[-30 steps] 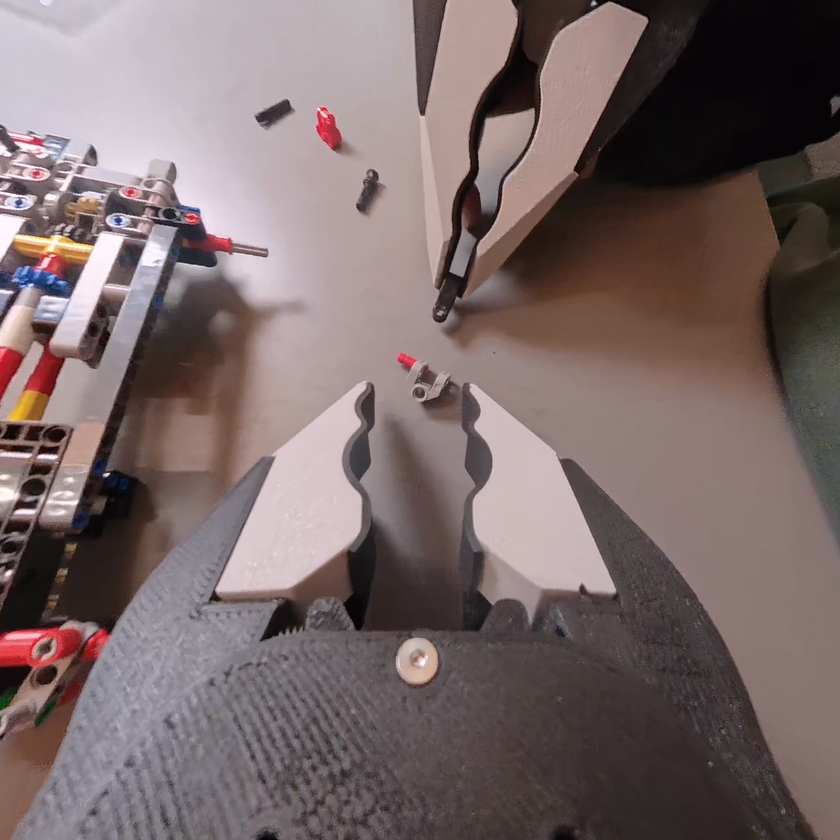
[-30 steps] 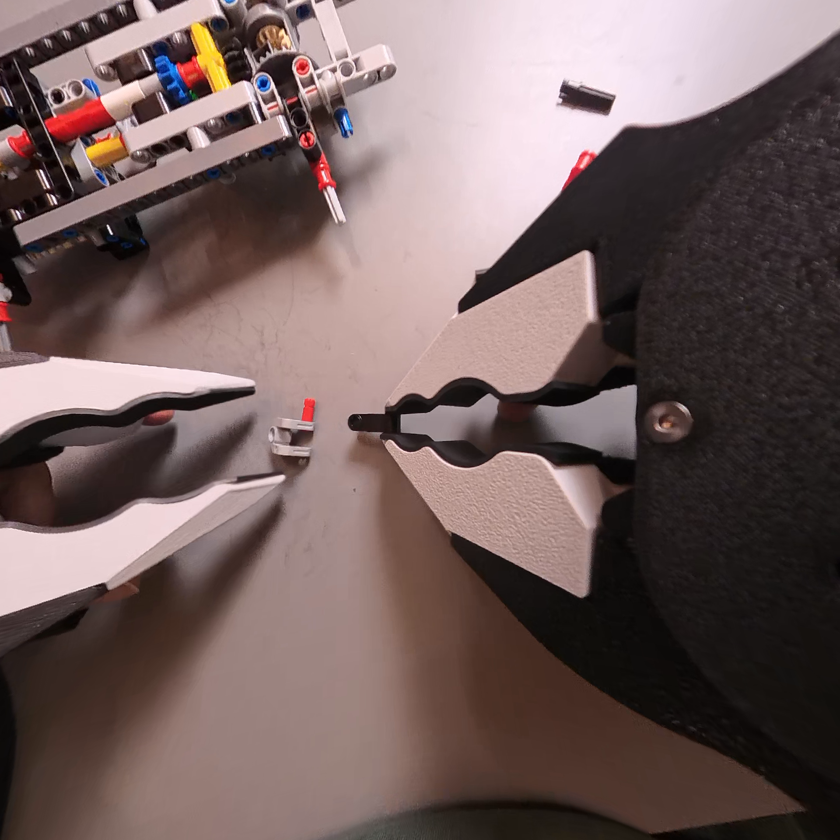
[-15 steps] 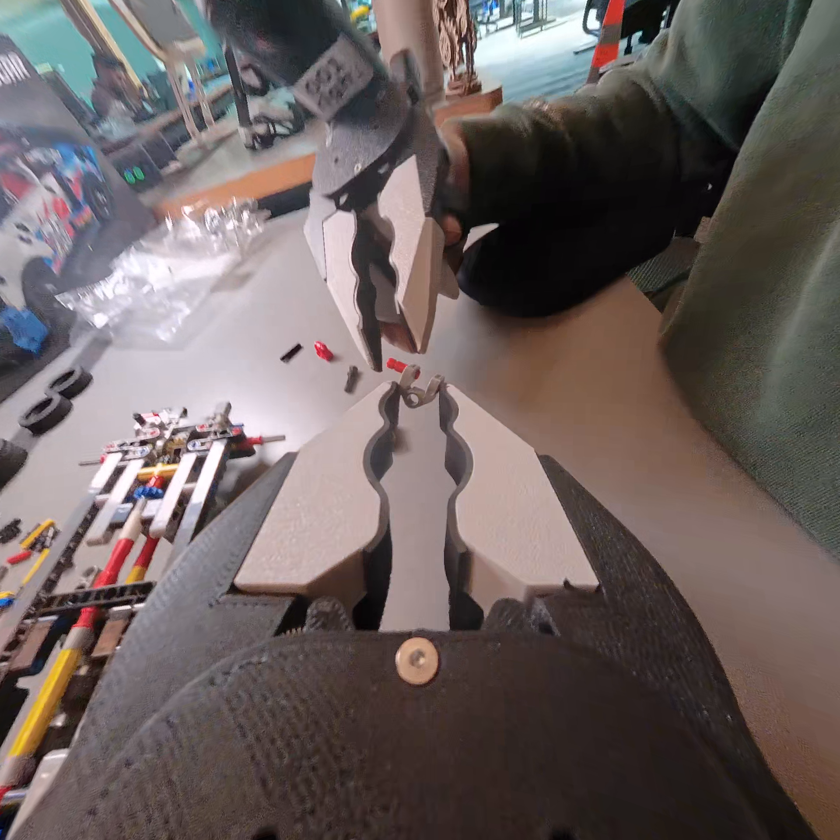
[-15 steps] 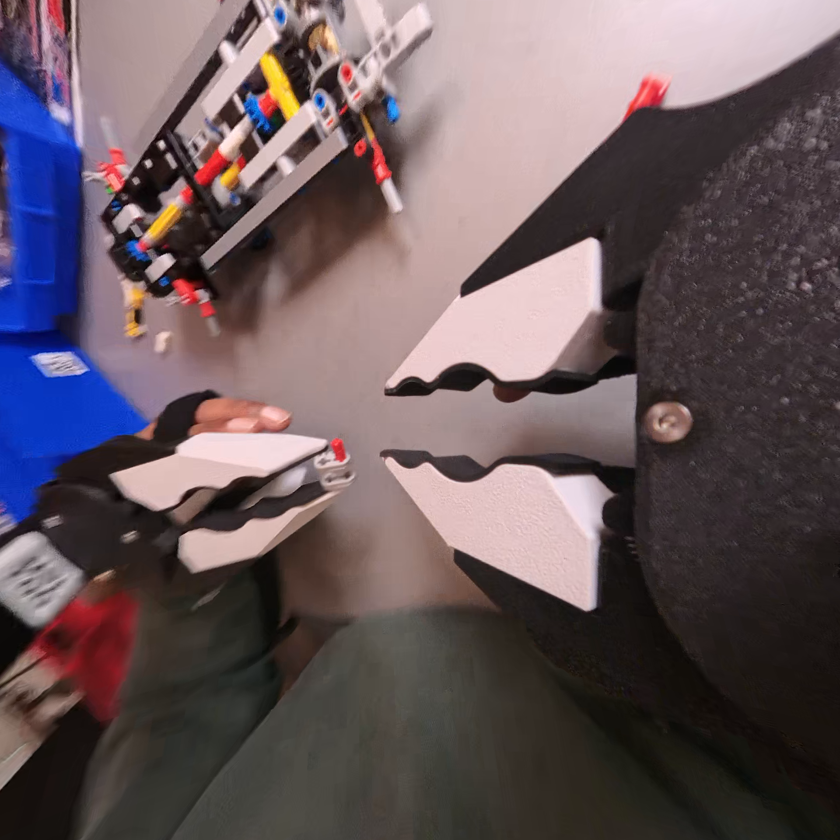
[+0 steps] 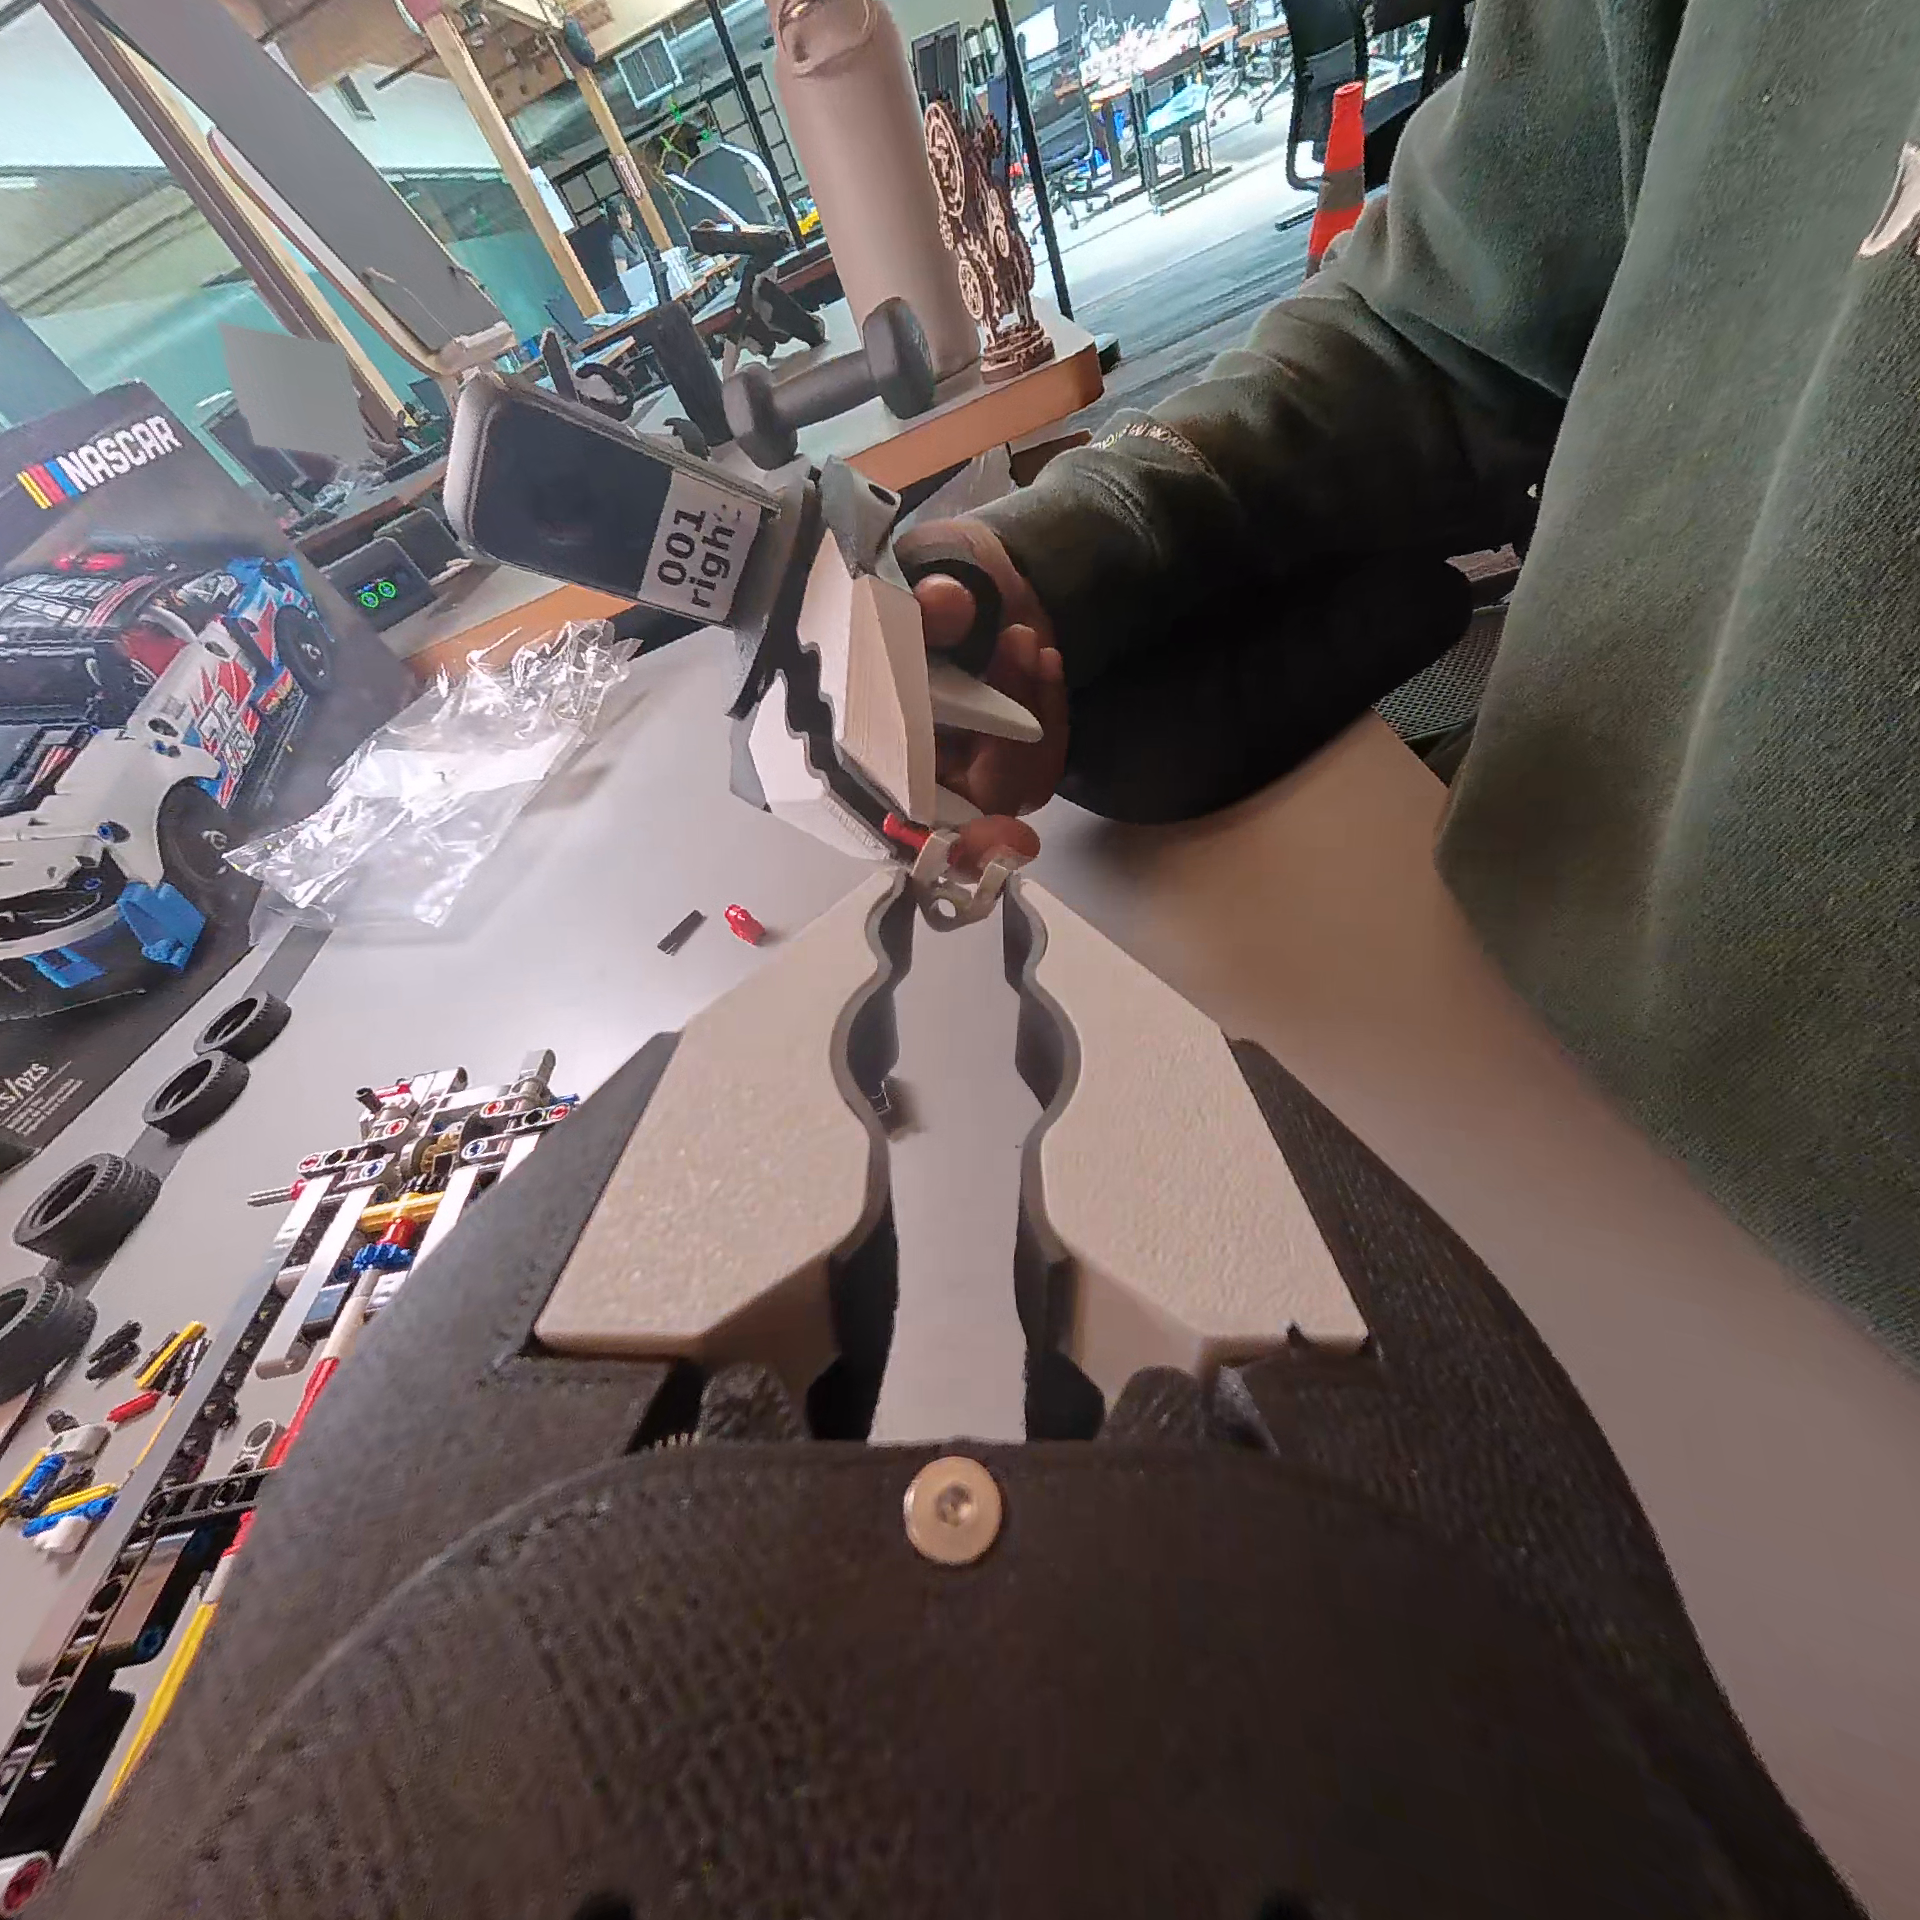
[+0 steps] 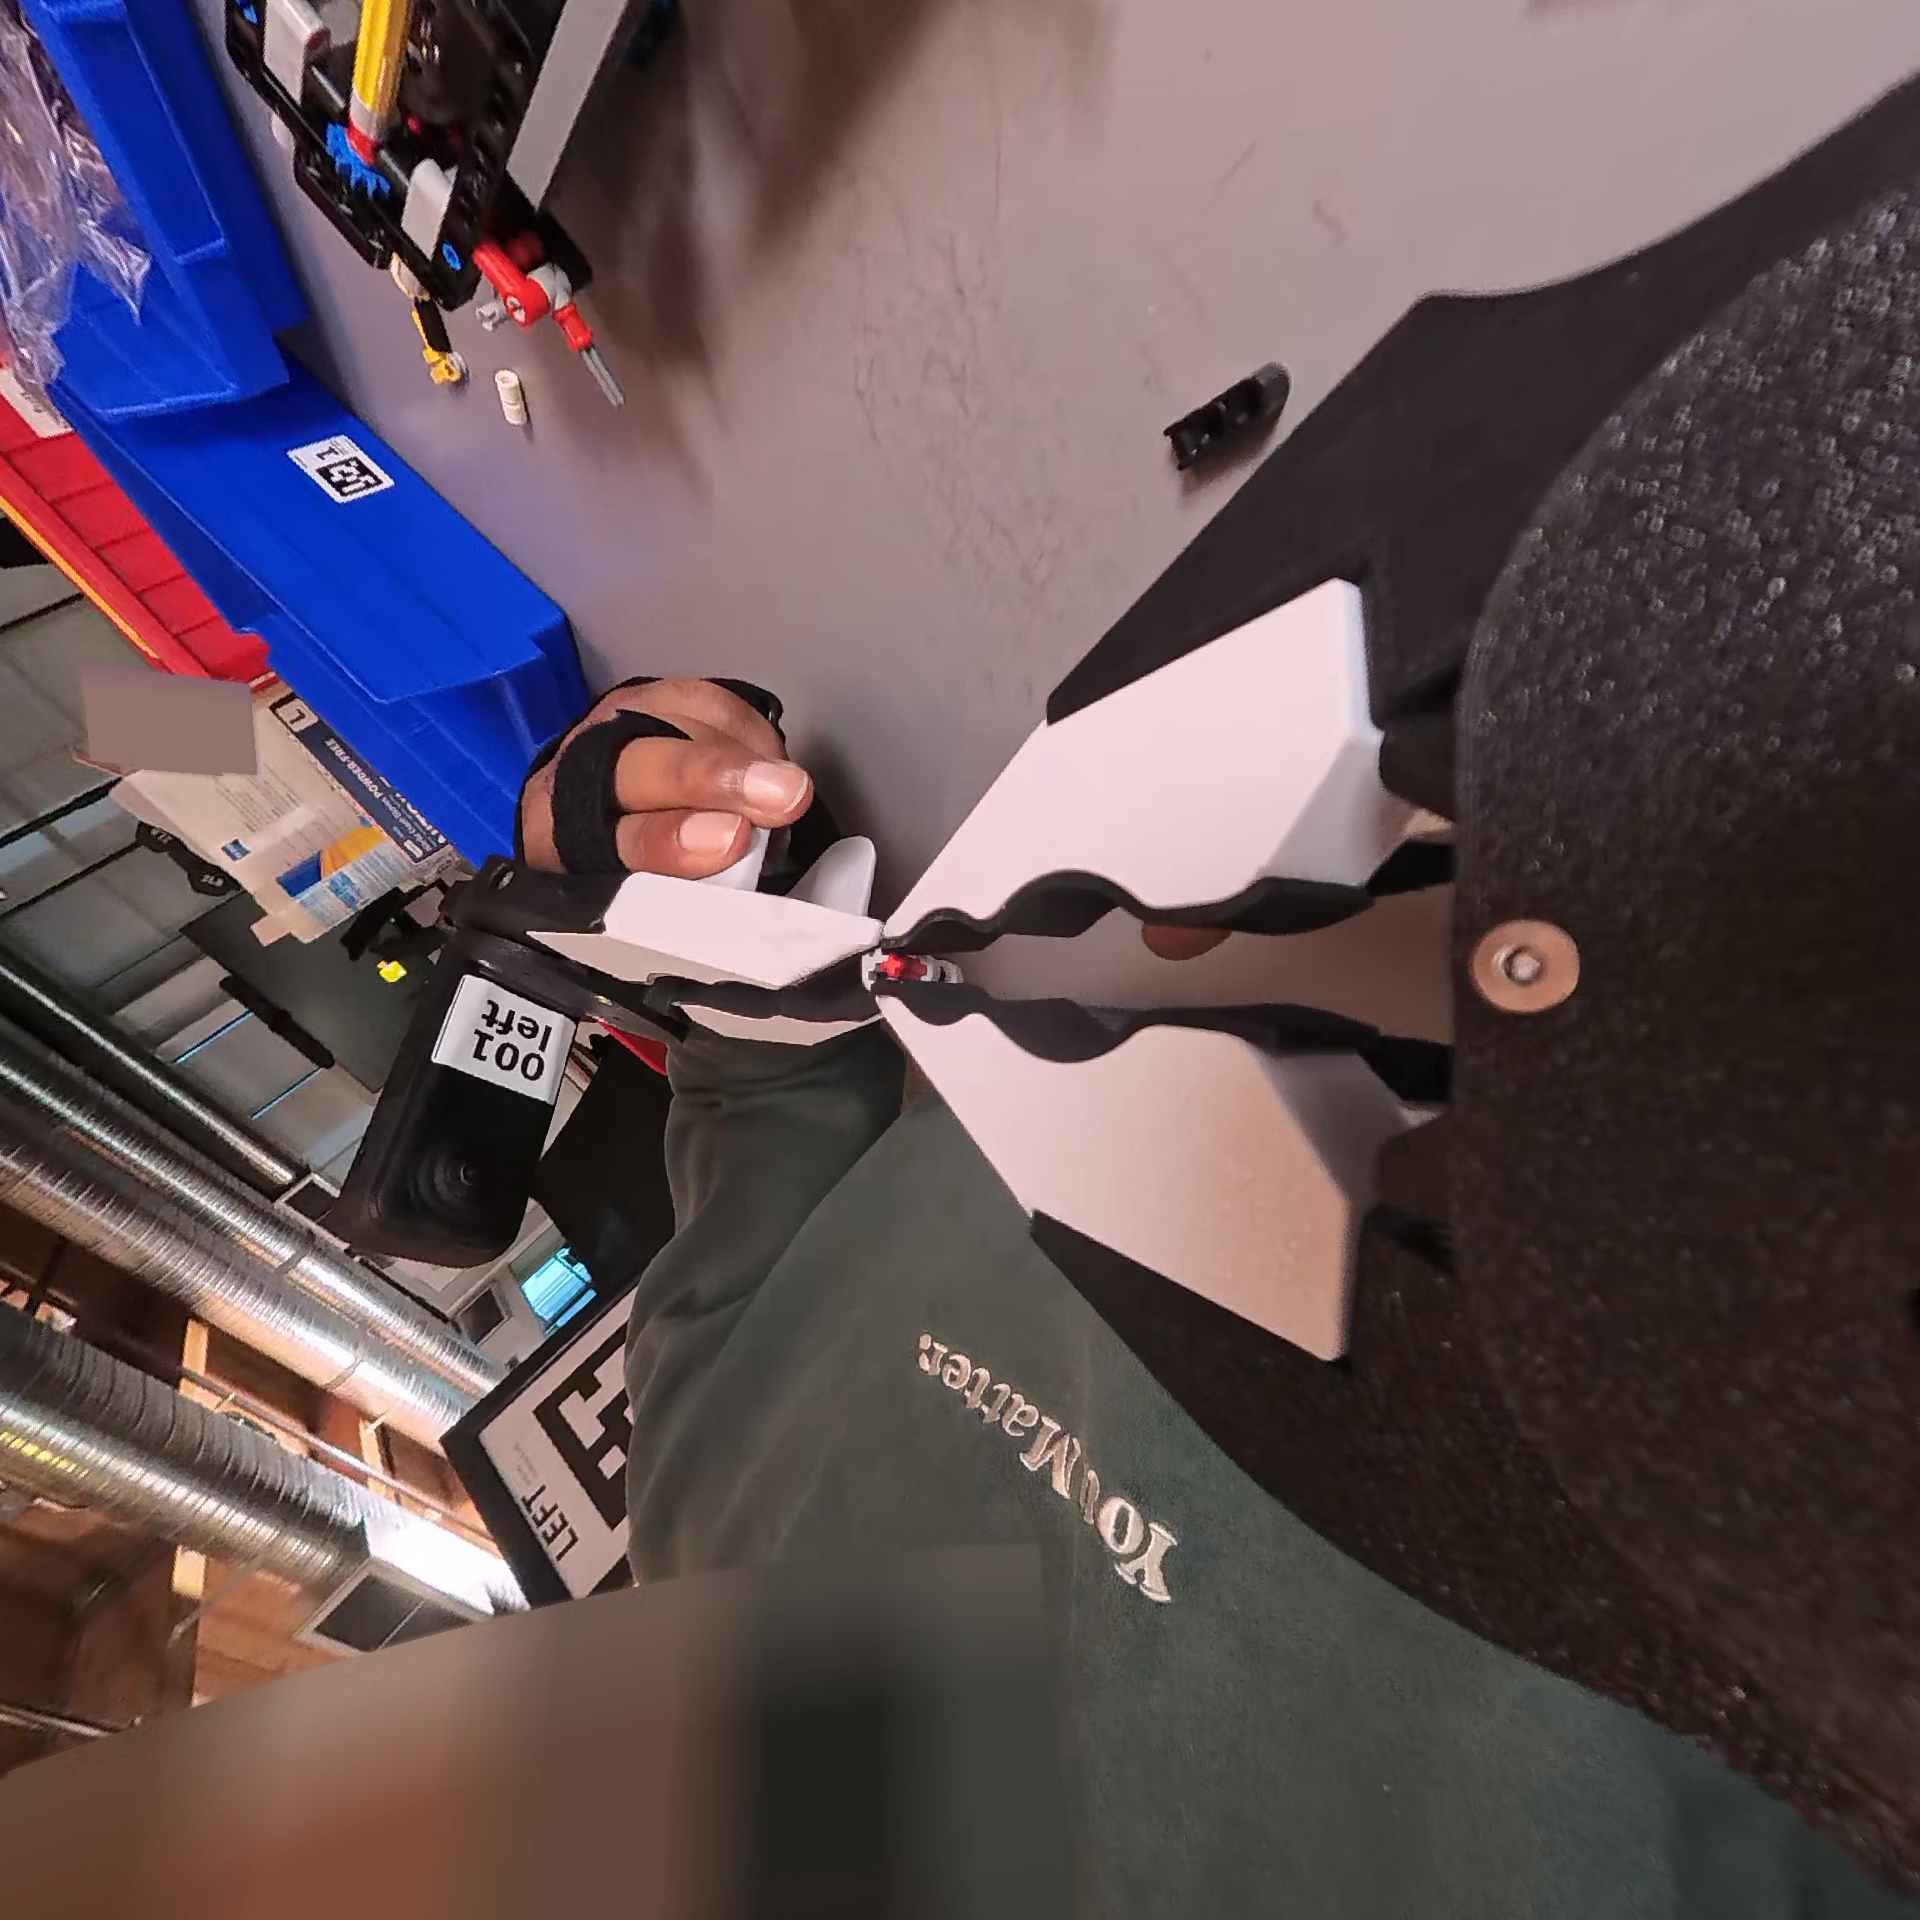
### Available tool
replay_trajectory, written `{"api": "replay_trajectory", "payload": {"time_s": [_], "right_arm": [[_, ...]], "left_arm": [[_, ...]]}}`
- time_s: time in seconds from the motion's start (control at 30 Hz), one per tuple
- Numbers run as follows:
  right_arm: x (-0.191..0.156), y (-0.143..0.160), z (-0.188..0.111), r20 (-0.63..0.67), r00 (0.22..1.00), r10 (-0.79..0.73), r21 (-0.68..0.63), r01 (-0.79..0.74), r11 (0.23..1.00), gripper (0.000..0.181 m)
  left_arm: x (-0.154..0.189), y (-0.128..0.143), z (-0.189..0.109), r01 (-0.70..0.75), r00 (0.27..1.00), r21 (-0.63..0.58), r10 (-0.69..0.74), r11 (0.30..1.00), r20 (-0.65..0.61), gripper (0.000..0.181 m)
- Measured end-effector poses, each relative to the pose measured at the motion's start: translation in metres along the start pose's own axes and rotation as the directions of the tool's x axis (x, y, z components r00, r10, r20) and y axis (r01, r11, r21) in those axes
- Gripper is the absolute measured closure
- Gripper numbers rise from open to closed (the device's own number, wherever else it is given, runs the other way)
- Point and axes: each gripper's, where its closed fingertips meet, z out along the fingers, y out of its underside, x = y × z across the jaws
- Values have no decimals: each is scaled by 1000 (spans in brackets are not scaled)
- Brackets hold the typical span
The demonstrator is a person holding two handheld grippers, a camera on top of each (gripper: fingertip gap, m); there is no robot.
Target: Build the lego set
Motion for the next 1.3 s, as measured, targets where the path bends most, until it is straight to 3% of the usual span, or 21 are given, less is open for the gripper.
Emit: {"api": "replay_trajectory", "payload": {"time_s": [0.57, 1.3], "right_arm": [[-15, 0, 2, 108, 993, 48, 4, -49, 999, 181], [-21, 5, 5, 156, 984, 86, -27, -83, 996, 181]], "left_arm": [[10, -13, -3, 121, 987, 63, -114, 991, -109, 168], [19, -13, -5, 94, 983, 33, -87, 995, -162, 168]]}}
